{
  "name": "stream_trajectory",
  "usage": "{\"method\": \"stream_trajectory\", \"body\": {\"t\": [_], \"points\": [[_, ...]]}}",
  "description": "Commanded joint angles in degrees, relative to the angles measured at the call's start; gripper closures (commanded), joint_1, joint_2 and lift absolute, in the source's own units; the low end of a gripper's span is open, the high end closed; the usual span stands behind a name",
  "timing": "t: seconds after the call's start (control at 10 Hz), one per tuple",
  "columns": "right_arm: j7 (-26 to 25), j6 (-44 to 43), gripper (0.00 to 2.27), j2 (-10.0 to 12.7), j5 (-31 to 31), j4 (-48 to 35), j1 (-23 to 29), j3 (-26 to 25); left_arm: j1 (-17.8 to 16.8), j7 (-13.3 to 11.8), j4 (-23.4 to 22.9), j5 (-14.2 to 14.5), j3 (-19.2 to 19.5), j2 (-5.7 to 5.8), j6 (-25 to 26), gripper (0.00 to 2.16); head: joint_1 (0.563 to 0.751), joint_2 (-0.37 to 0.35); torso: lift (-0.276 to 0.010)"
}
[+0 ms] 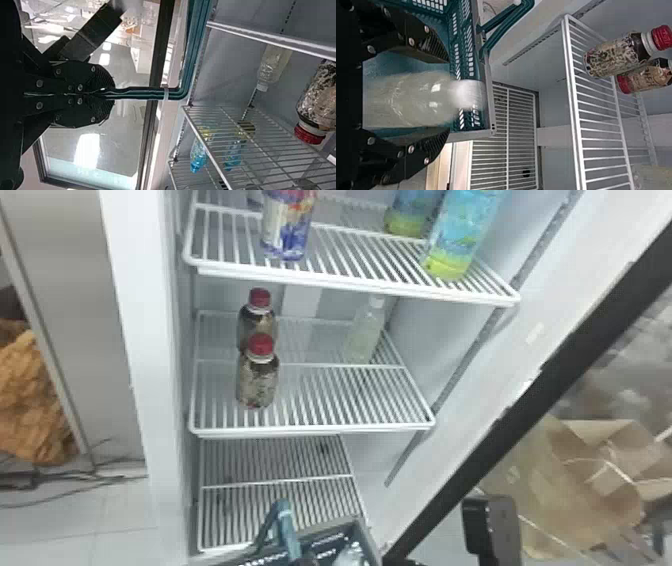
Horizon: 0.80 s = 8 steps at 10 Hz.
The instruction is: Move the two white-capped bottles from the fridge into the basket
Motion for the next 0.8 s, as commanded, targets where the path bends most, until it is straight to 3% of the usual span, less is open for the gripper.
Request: {"method": "stream_trajectory", "body": {"t": [0.0, 0.7], "points": [[0.0, -0.1, 0.38, 0.0, 0.2, 0.1, -0.2, -0.1, 0.0, 0.0, 0.0, 0.0, 0.0, 0.00, 0.0, 1.12, 0.695, -0.350, -0.260], [-0.2, -20.7, 0.23, 0.6, 3.4, 5.3, -3.5, -0.5, 0.4, 0.0, 0.0, 0.0, 0.5, -0.18, 0.0, 1.12, 0.695, -0.350, -0.260]]}}
